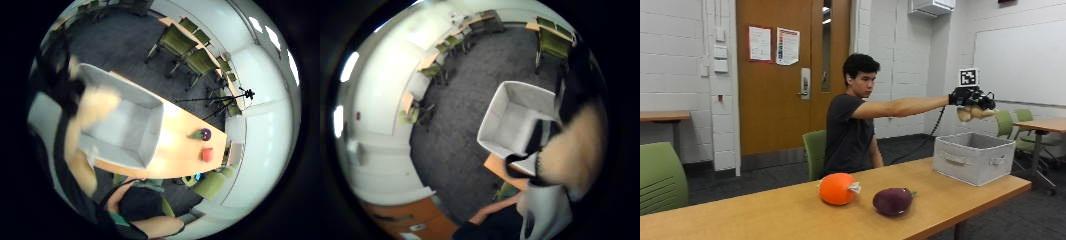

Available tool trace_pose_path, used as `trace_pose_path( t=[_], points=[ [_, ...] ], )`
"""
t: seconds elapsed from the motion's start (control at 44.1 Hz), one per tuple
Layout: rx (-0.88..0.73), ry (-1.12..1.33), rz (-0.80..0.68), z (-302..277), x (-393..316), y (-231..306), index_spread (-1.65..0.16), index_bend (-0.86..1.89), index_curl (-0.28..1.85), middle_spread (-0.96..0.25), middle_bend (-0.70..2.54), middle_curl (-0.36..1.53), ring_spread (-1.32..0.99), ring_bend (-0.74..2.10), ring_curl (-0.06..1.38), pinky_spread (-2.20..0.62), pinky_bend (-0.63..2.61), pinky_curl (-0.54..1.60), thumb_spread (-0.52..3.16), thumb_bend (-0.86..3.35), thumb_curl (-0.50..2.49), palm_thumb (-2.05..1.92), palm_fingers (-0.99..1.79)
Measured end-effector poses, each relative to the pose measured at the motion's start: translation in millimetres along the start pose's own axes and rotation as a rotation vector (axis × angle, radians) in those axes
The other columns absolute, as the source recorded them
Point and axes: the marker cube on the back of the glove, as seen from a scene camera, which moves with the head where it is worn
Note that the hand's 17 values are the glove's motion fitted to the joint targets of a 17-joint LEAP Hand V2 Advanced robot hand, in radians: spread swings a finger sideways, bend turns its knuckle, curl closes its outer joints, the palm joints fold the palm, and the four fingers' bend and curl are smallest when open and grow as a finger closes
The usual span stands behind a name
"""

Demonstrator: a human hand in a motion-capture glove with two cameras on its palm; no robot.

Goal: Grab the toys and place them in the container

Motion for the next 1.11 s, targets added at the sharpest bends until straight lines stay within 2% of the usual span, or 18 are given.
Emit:
trace_pose_path(
  t=[0.045, 0.068, 0.091, 0.113, 0.136, 0.159, 0.204, 0.295, 0.408, 0.567, 0.68, 0.748, 0.816, 0.929, 1.111],
  points=[
    [-0.048, 0.006, 0.032, 9, 3, 0, -0.5, 0.28, 1.25, -0.51, 0.57, 0.88, -0.5, 0.93, 0.55, -0.45, 0.88, 0.4, 0.67, 0.16, 0.87, 0.64, 0.94],
    [-0.069, 0.002, 0.046, 12, 5, 0, -0.49, 0.17, 1.22, -0.5, 0.51, 0.86, -0.49, 0.91, 0.54, -0.44, 0.94, 0.43, 0.75, 0.1, 0.83, 0.54, 0.79],
    [-0.084, -0.01, 0.05, 14, 7, 1, -0.49, 0.17, 1.21, -0.49, 0.52, 0.86, -0.48, 0.89, 0.55, -0.41, 0.9, 0.42, 0.88, 0.06, 0.78, 0.44, 0.69],
    [-0.094, -0.028, 0.045, 15, 7, 2, -0.48, 0.14, 1.18, -0.47, 0.43, 0.84, -0.44, 0.8, 0.54, -0.38, 0.89, 0.43, 0.92, -0.05, 0.72, 0.28, 0.36],
    [-0.098, -0.043, 0.035, 16, 8, 3, -0.47, 0.03, 1.14, -0.41, 0.29, 0.8, -0.38, 0.71, 0.54, -0.34, 0.97, 0.48, 0.92, -0.16, 0.67, 0.1, -0.09],
    [-0.099, -0.045, 0.027, 16, 8, 5, -0.46, 0.04, 1.12, -0.38, 0.27, 0.8, -0.34, 0.7, 0.57, -0.31, 1.0, 0.51, 0.94, -0.15, 0.65, 0.04, -0.16],
    [-0.093, 0.003, 0.045, 17, -1, 7, -0.45, -0.01, 1.03, -0.32, 0.21, 0.75, -0.3, 0.61, 0.52, -0.27, 1.02, 0.48, 0.96, -0.14, 0.6, -0.06, -0.22],
    [-0.075, 0.098, 0.12, 18, -47, 14, -0.42, -0.01, 0.9, -0.25, 0.17, 0.69, -0.25, 0.53, 0.42, -0.21, 1.02, 0.42, 1.0, -0.11, 0.53, -0.12, -0.18],
    [-0.053, 0.076, 0.018, 7, -29, 35, -0.39, 0.04, 0.78, -0.19, 0.17, 0.65, -0.21, 0.52, 0.38, -0.16, 0.99, 0.39, 1.03, -0.1, 0.45, -0.13, -0.16],
    [0.001, 0.097, 0.11, -13, 60, 66, -0.36, 0.09, 0.67, -0.15, 0.2, 0.61, -0.2, 0.5, 0.37, -0.12, 0.93, 0.37, 1.04, -0.1, 0.37, -0.13, -0.12],
    [0.014, 0.081, 0.04, -25, 125, 102, -0.35, 0.12, 0.62, -0.15, 0.23, 0.6, -0.23, 0.5, 0.37, -0.11, 0.88, 0.35, 1.04, -0.09, 0.33, -0.12, -0.04],
    [0.016, 0.11, 0.099, -29, 167, 120, -0.35, 0.14, 0.59, -0.15, 0.24, 0.59, -0.26, 0.5, 0.37, -0.1, 0.85, 0.34, 1.04, -0.09, 0.3, -0.12, -0.02],
    [0.017, 0.078, 0.063, -32, 208, 142, -0.35, 0.15, 0.58, -0.15, 0.25, 0.59, -0.27, 0.5, 0.36, -0.1, 0.84, 0.34, 1.04, -0.09, 0.29, -0.12, -0.01],
    [0.024, 0.148, 0.288, -25, 286, 165, -0.35, 0.17, 0.56, -0.15, 0.25, 0.57, -0.29, 0.5, 0.36, -0.1, 0.81, 0.33, 1.03, -0.09, 0.26, -0.12, 0.01],
    [0.016, 0.138, 0.341, 3, 360, 197, -0.36, 0.19, 0.54, -0.17, 0.29, 0.56, -0.34, 0.45, 0.34, -0.1, 0.75, 0.31, 1.02, -0.09, 0.22, -0.12, 0.05]
  ],
)
